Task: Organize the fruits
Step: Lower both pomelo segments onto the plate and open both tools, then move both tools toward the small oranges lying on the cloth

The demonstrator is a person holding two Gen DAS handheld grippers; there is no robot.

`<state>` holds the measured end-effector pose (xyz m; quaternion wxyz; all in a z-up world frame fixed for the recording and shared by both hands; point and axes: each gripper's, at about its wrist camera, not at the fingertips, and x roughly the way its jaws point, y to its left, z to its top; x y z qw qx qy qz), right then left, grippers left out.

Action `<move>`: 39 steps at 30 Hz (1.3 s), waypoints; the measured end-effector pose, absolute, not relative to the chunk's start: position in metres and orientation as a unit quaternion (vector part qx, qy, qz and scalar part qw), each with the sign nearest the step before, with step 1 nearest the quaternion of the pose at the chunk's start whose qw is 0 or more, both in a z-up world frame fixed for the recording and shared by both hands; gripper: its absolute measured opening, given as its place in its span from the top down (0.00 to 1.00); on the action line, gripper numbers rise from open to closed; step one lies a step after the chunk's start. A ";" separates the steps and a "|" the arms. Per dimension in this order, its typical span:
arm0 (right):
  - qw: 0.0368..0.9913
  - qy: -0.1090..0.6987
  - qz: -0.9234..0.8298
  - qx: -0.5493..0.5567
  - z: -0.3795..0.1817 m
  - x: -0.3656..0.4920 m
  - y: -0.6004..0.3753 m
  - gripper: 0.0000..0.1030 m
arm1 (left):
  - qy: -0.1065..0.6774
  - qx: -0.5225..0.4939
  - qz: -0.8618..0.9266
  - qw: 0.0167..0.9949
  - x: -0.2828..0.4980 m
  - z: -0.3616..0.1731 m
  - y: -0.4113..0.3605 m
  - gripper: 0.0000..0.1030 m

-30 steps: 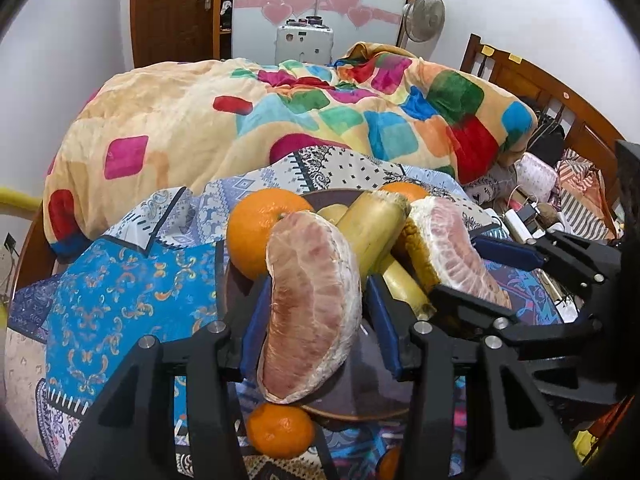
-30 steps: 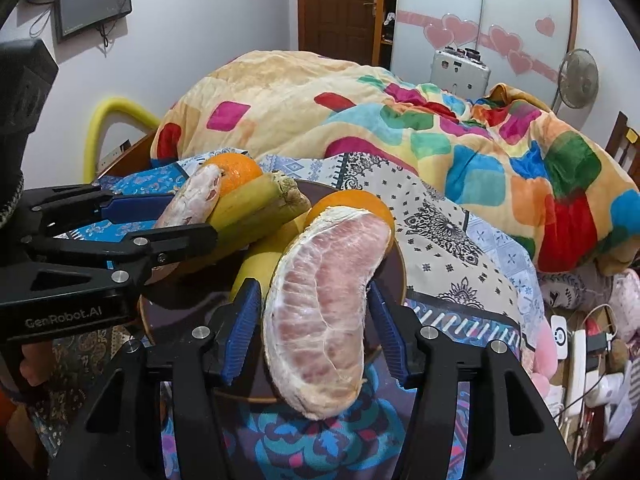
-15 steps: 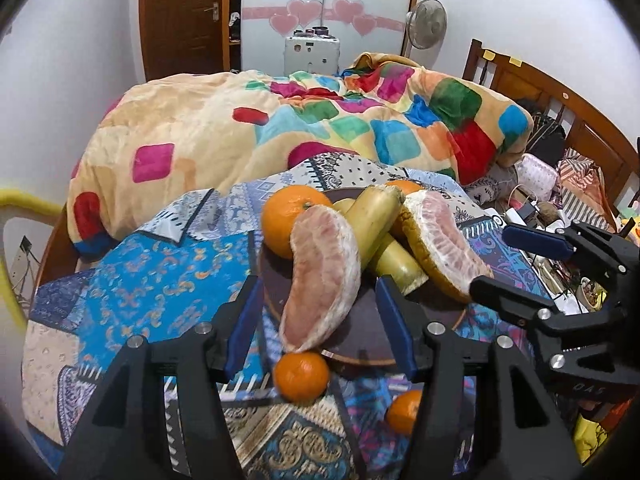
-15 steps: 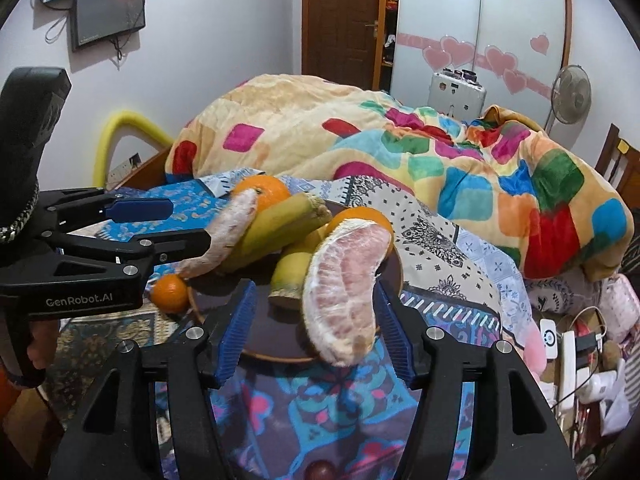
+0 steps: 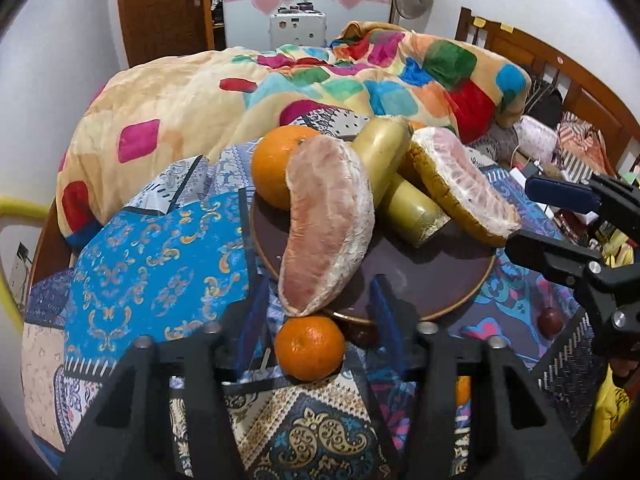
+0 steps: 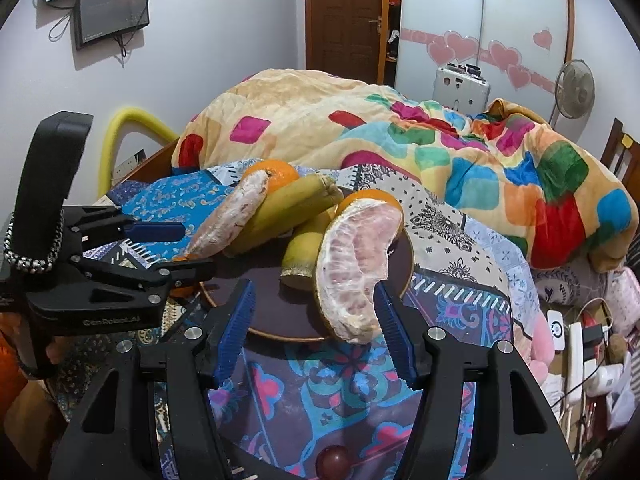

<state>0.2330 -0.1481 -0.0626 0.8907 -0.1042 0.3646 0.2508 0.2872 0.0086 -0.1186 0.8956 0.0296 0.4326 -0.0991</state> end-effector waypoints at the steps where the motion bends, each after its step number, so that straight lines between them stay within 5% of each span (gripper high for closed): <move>1: 0.891 0.365 0.251 -0.104 -0.063 0.233 -0.149 0.44 | 0.431 0.035 -0.093 0.897 0.288 -0.118 0.008 0.61; 13: 0.894 0.359 0.250 -0.098 -0.067 0.234 -0.162 0.44 | 0.440 0.041 -0.137 0.887 0.292 -0.116 -0.025 0.77; 29: 0.891 0.361 0.259 -0.088 -0.064 0.228 -0.164 0.44 | 0.419 0.037 -0.119 0.899 0.264 -0.100 -0.004 0.78; 39: 0.883 0.365 0.280 -0.092 -0.064 0.213 -0.143 0.44 | 0.416 0.013 -0.073 0.906 0.241 -0.102 0.039 0.59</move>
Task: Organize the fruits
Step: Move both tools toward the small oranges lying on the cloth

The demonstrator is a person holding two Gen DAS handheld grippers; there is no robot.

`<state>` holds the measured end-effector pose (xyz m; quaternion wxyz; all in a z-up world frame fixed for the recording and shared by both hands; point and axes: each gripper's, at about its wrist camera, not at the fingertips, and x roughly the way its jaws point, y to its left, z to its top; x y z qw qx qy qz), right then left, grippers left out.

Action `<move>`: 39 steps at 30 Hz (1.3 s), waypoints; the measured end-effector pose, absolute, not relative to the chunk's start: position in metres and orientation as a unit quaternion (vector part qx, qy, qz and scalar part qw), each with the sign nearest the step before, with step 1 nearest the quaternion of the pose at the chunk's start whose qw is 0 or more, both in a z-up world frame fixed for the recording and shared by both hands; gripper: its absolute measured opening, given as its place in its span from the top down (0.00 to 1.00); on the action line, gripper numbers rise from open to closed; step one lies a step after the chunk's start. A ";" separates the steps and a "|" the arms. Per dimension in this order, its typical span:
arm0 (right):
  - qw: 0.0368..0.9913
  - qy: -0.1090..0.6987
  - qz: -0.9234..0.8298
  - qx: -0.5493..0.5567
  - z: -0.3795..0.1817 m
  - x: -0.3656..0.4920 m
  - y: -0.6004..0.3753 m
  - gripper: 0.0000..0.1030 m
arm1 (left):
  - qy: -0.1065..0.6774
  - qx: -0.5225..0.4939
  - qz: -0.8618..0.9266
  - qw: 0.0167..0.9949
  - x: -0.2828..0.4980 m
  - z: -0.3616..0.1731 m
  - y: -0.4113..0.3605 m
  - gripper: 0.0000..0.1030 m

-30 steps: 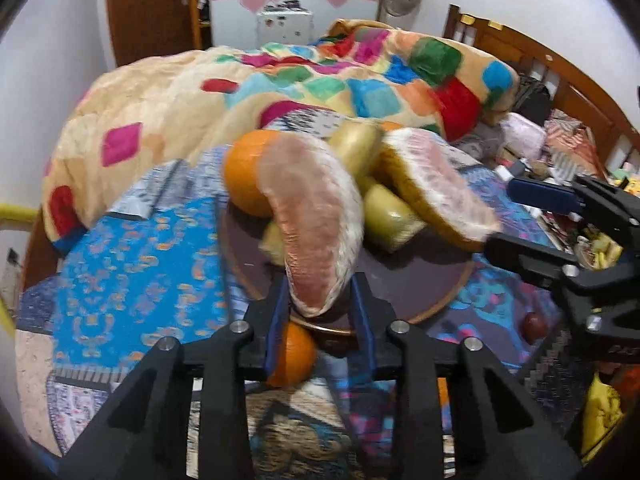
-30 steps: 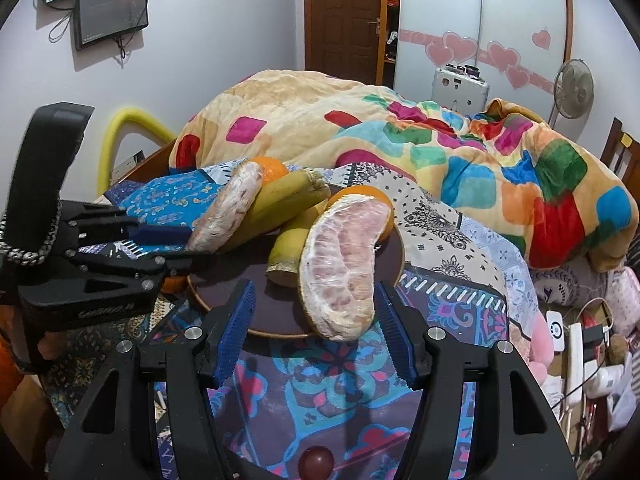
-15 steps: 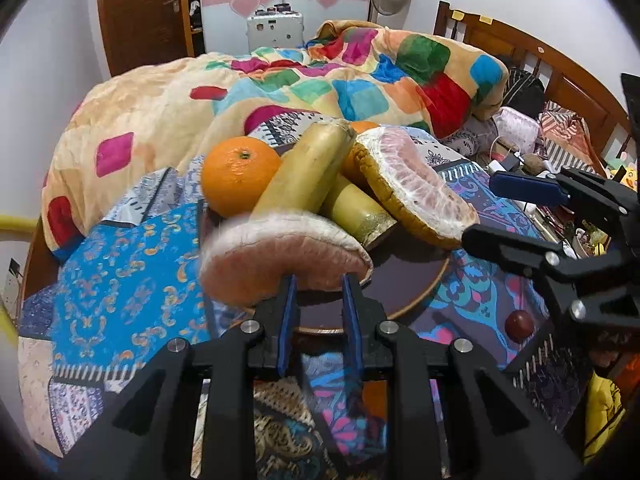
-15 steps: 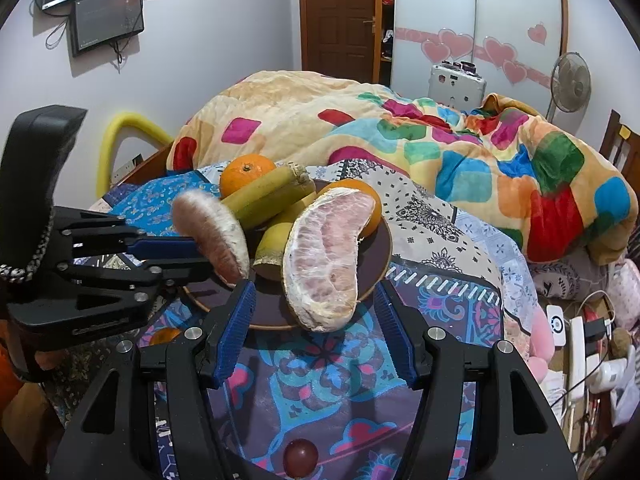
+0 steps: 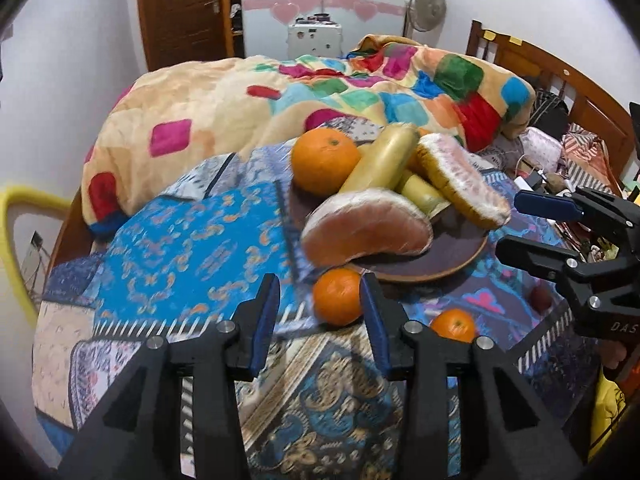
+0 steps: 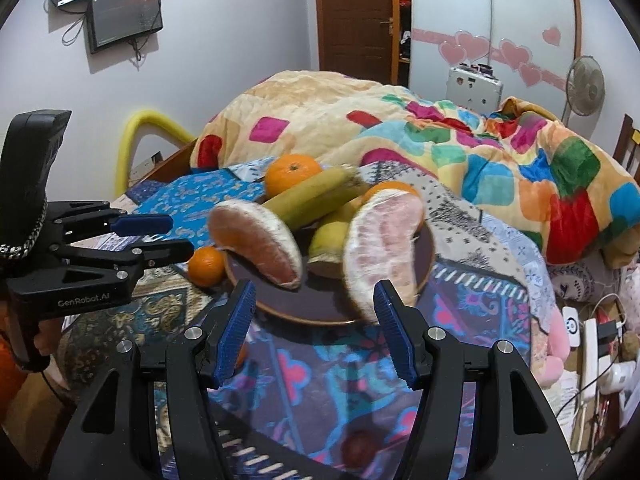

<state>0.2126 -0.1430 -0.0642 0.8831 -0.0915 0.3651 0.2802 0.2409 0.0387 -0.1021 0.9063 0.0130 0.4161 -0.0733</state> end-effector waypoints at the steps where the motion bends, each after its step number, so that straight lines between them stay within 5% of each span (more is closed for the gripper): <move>1: 0.881 0.368 0.283 -0.092 -0.066 0.211 -0.141 0.44 | 0.418 0.011 -0.071 0.906 0.238 -0.103 0.042 0.58; 15: 0.854 0.411 0.302 -0.099 -0.096 0.190 -0.105 0.44 | 0.420 0.007 -0.054 0.906 0.192 -0.111 0.065 0.37; 18: 0.850 0.423 0.299 -0.099 -0.101 0.193 -0.102 0.45 | 0.423 0.002 -0.053 0.905 0.188 -0.113 0.069 0.35; 22: 0.841 0.438 0.303 -0.097 -0.106 0.196 -0.100 0.70 | 0.430 -0.001 -0.055 0.901 0.188 -0.118 0.069 0.35; 39: 0.874 0.391 0.277 -0.082 -0.078 0.200 -0.141 0.70 | 0.439 -0.004 -0.081 0.895 0.237 -0.126 0.030 0.35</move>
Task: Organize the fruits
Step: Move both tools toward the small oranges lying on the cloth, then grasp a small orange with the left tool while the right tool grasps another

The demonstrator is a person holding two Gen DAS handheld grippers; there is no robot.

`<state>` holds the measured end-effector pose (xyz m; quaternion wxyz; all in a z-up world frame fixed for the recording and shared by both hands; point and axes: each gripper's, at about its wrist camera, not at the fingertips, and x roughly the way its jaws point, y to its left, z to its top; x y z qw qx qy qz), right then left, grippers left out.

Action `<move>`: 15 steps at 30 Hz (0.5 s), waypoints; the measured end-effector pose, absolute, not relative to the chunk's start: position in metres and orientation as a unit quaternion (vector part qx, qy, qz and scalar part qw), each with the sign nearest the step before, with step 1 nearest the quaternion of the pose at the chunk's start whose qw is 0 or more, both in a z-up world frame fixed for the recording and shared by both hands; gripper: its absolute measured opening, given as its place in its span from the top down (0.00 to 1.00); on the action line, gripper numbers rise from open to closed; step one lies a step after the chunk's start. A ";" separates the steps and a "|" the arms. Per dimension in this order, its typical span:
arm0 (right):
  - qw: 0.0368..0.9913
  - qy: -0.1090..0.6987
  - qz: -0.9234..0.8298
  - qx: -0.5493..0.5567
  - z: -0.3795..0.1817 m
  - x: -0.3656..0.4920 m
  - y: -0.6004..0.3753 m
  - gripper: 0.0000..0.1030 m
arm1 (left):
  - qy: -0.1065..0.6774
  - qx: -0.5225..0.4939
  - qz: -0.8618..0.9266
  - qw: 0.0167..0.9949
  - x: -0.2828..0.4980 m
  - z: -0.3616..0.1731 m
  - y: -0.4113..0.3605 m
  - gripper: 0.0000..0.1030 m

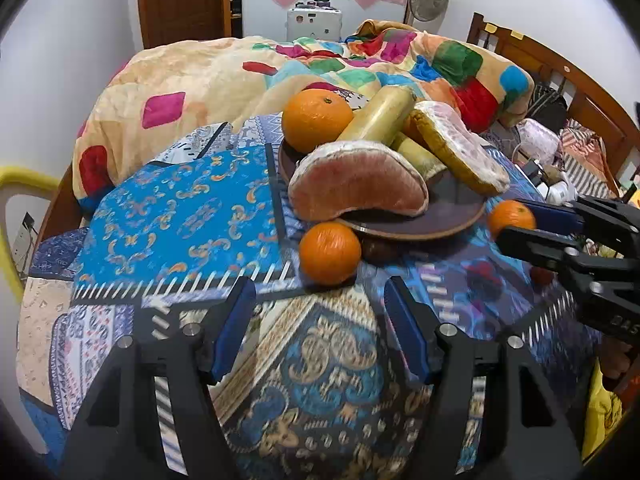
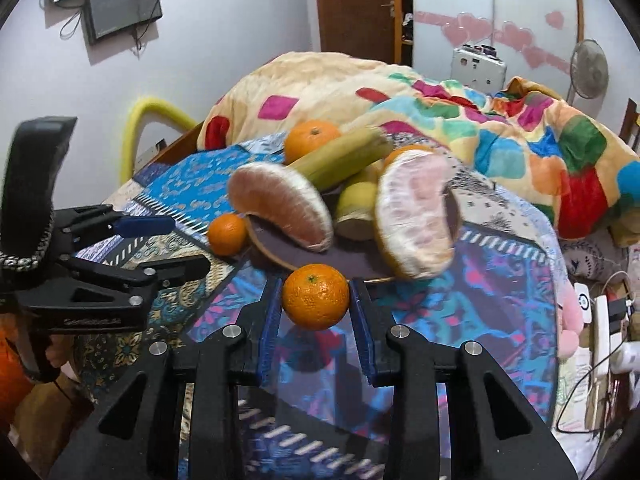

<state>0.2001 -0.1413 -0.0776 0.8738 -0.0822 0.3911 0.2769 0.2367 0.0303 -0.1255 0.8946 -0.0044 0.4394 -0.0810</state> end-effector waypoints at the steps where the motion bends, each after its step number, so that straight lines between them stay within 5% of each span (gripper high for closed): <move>1: 0.876 0.389 0.274 -0.081 -0.077 0.201 -0.145 0.70 | 0.441 -0.008 -0.082 0.894 0.241 -0.127 0.029 0.36; 8: 0.881 0.385 0.263 -0.079 -0.075 0.204 -0.162 0.70 | 0.452 -0.012 -0.085 0.888 0.259 -0.134 0.020 0.44; 15: 0.882 0.384 0.263 -0.074 -0.077 0.209 -0.171 0.70 | 0.453 -0.012 -0.083 0.887 0.263 -0.139 0.020 0.63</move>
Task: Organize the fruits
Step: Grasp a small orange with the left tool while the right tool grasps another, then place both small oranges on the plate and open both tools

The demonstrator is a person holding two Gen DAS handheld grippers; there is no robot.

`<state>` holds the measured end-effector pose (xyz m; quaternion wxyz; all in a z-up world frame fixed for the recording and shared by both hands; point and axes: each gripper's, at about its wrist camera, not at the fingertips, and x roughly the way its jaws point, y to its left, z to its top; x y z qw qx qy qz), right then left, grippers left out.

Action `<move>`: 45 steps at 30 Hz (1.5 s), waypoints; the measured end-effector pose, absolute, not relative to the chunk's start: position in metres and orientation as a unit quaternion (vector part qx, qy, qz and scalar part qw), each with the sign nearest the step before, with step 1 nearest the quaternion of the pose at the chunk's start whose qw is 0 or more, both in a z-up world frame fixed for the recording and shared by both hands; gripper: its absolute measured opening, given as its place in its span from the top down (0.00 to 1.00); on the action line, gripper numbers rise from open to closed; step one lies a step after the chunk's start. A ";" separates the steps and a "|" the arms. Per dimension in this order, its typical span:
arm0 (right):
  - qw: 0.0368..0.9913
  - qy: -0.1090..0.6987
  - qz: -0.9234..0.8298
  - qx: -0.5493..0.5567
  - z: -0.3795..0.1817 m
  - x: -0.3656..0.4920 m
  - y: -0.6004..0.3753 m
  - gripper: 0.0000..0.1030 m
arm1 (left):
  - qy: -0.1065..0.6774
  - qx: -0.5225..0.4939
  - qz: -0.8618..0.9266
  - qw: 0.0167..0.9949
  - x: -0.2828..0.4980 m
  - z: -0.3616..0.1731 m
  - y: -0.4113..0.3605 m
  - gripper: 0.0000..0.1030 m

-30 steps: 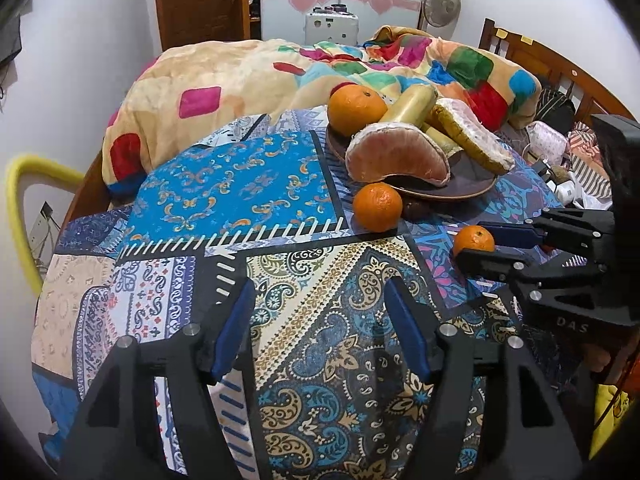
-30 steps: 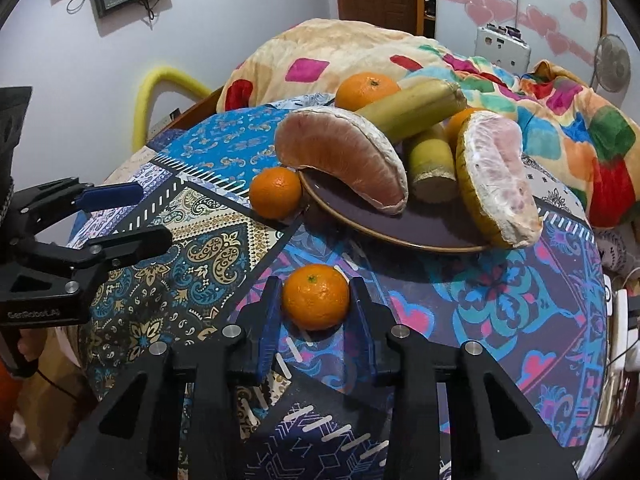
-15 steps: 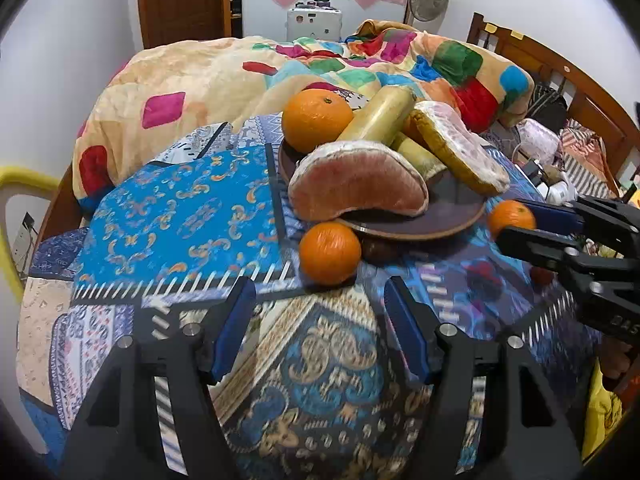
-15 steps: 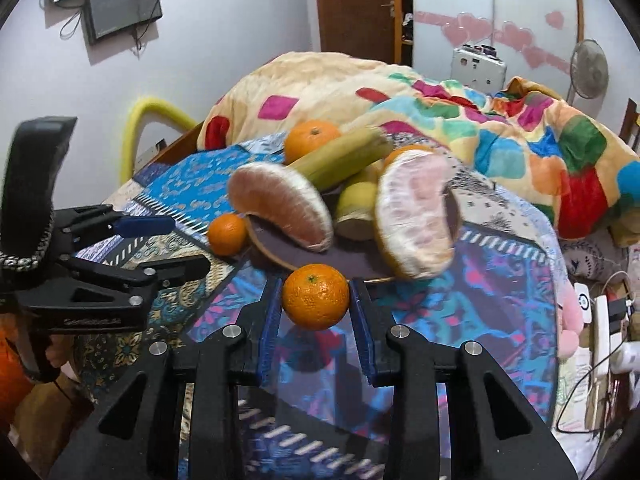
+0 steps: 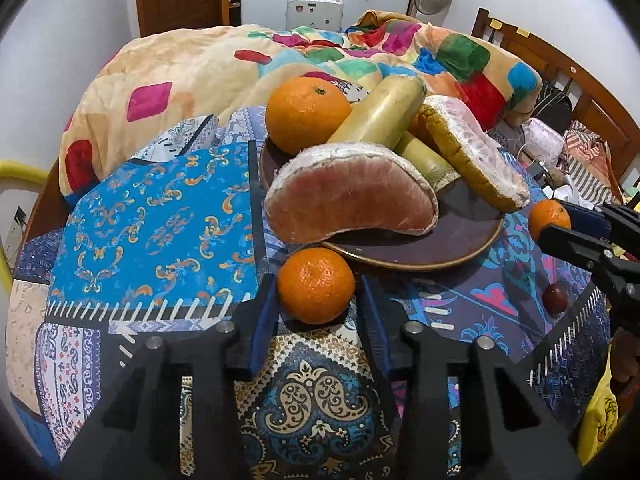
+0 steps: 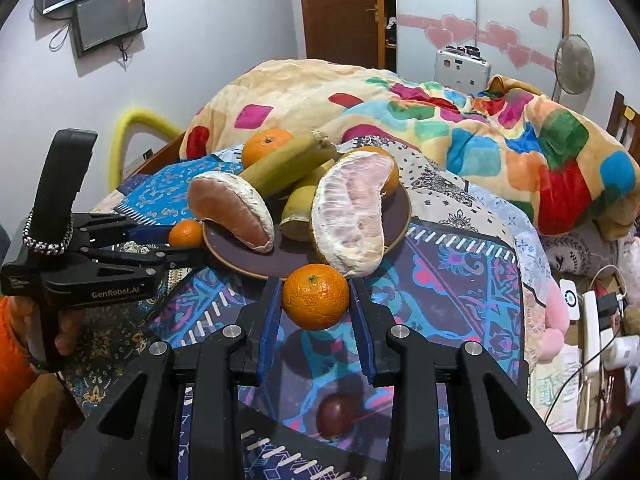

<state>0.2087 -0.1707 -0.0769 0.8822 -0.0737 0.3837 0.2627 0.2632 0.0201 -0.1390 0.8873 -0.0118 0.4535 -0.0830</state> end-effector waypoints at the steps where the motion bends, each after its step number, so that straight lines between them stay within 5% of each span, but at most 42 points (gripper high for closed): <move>1: 0.882 0.383 0.263 -0.073 -0.077 0.209 -0.171 0.70 | 0.453 -0.010 -0.080 0.888 0.263 -0.139 0.020 0.64; 38: 0.872 0.381 0.285 -0.119 -0.068 0.274 -0.106 0.70 | 0.374 -0.021 -0.099 0.922 0.276 -0.081 0.036 0.64; 41: 0.874 0.375 0.286 -0.114 -0.064 0.275 -0.107 0.58 | 0.377 -0.018 -0.103 0.921 0.275 -0.082 0.033 0.64; 45: 0.884 0.356 0.283 -0.111 -0.051 0.270 -0.114 0.57 | 0.377 -0.017 -0.109 0.920 0.272 -0.081 0.029 0.64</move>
